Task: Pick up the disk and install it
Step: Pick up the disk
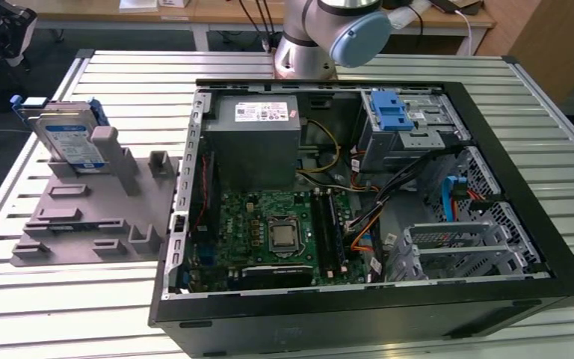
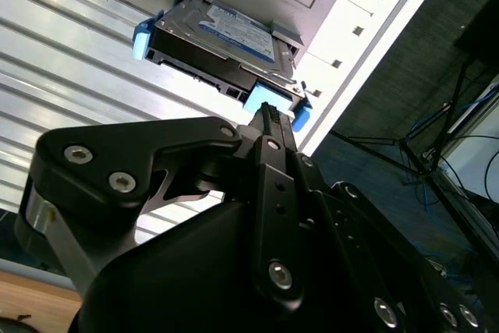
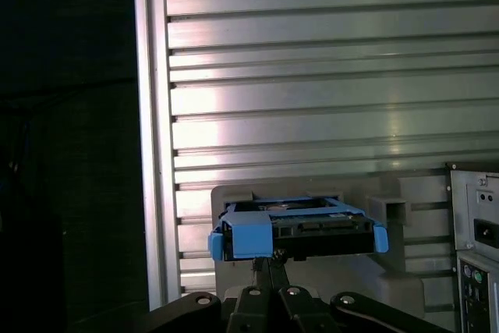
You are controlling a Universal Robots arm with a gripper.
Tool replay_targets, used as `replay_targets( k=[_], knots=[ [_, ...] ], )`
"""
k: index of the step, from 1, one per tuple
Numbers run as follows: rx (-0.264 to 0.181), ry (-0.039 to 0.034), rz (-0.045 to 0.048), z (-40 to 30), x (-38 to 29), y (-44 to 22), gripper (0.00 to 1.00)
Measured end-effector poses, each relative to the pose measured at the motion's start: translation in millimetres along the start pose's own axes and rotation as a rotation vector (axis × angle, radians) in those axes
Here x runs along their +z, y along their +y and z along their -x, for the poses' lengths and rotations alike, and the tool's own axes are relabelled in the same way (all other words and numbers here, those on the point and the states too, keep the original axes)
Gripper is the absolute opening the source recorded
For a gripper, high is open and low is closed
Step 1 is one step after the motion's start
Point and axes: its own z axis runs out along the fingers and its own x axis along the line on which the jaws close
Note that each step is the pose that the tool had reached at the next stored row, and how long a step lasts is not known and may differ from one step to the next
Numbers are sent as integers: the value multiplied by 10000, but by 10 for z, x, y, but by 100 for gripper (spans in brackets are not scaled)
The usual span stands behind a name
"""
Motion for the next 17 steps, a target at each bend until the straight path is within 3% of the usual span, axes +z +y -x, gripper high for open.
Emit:
replay_targets(
  k=[8,17],
  knots=[
    [-53,3,0,-2,1,0,11],
    [-732,30,2,-2,1,0,11]
  ],
)
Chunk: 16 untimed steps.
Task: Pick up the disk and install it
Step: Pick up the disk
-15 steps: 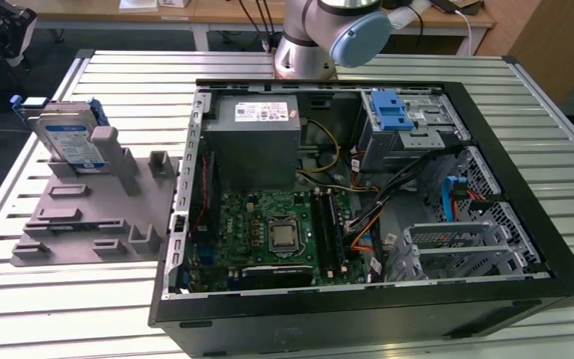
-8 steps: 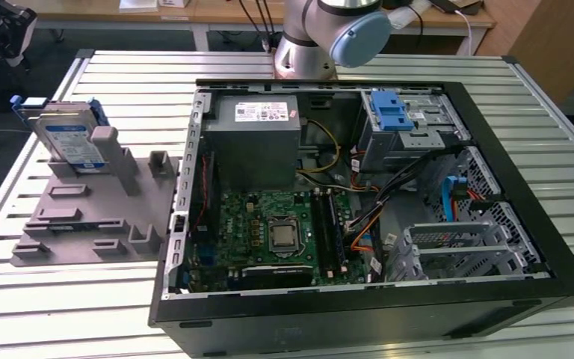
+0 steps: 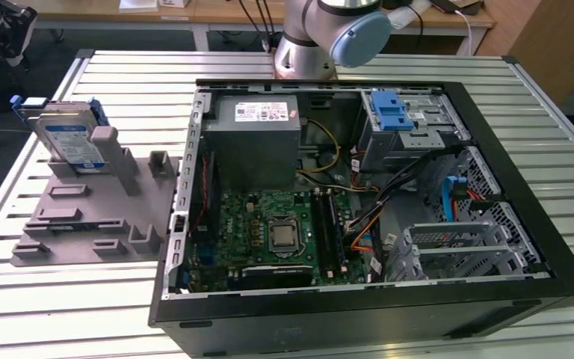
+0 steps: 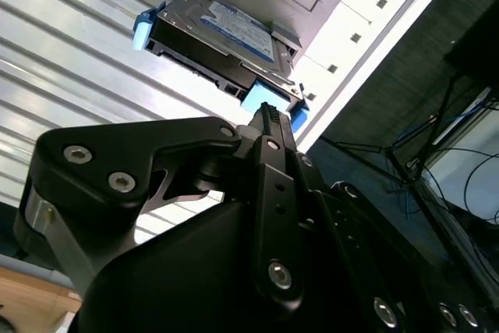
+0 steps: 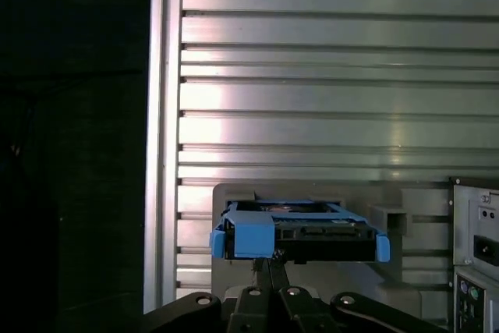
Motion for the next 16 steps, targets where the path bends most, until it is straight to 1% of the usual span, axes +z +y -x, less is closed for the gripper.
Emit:
replay_targets(
  k=[6,8,14,16],
  knots=[
    [56,-2,0,0,0,0,11],
    [275,-11,-4,1,1,-1,11],
    [1112,-44,-16,0,2,0,11],
    [1119,-45,-16,0,3,0,11]
  ],
)
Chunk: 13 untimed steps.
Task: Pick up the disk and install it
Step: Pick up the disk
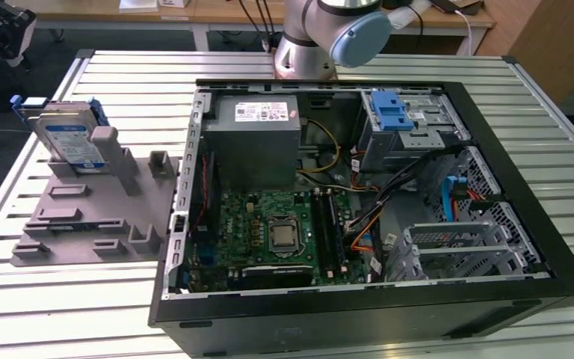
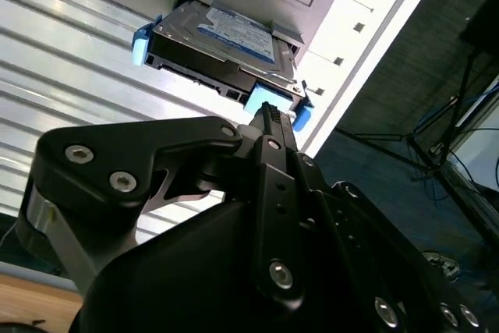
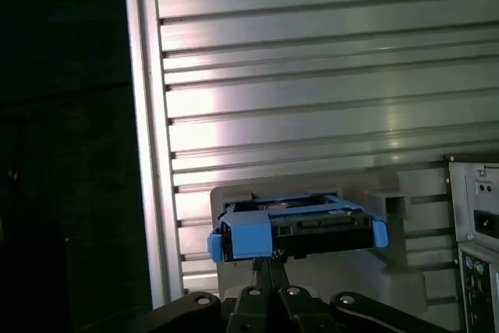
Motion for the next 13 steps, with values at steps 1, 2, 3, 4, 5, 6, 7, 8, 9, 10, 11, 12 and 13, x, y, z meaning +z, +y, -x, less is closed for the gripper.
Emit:
replay_targets(
  k=[1,2,3,4,5,6,7,8,9,10,11,12,13],
  knots=[
    [0,0,0,0,0,0,11],
    [-45,1,-1,0,0,0,11],
    [-174,6,0,-1,0,0,11],
    [-357,13,1,-1,1,0,11],
    [-536,20,2,-1,1,0,11],
    [-716,27,2,-1,2,0,11],
    [-898,34,2,0,1,0,11],
    [-1076,42,3,0,2,0,11],
    [-1260,49,3,0,2,0,11],
    [-1421,55,4,0,2,0,11],
    [-1571,61,4,0,2,0,11],
    [-1723,68,4,0,2,0,11],
    [-1855,73,4,0,2,0,11]
  ],
)
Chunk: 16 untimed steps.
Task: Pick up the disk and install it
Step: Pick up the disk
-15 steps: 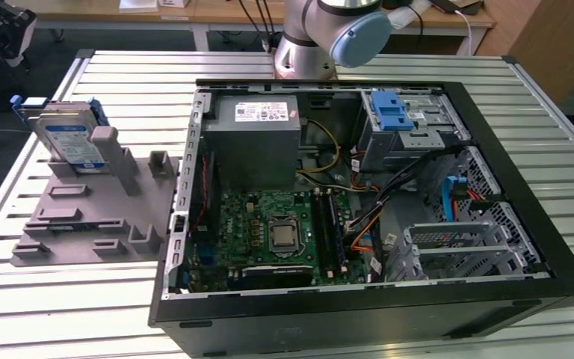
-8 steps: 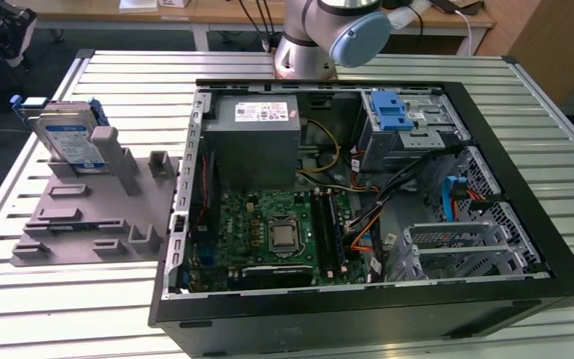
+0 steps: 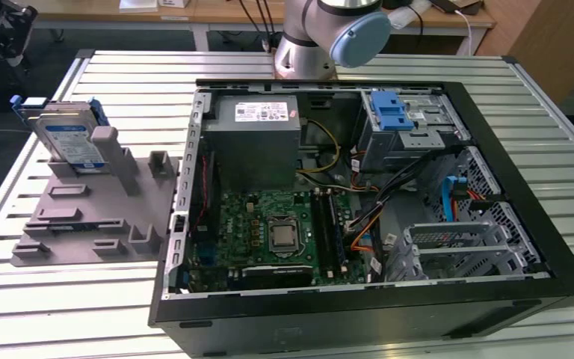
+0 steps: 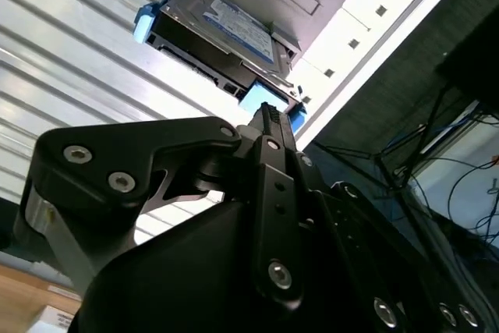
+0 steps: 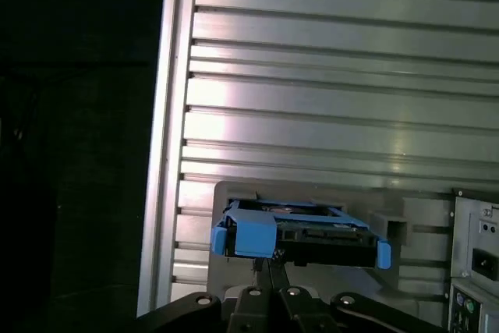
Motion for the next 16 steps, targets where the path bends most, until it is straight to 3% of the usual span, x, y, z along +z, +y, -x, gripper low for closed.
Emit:
replay_targets(
  k=[16],
  knots=[
    [-2116,82,6,0,1,0,11]
  ],
)
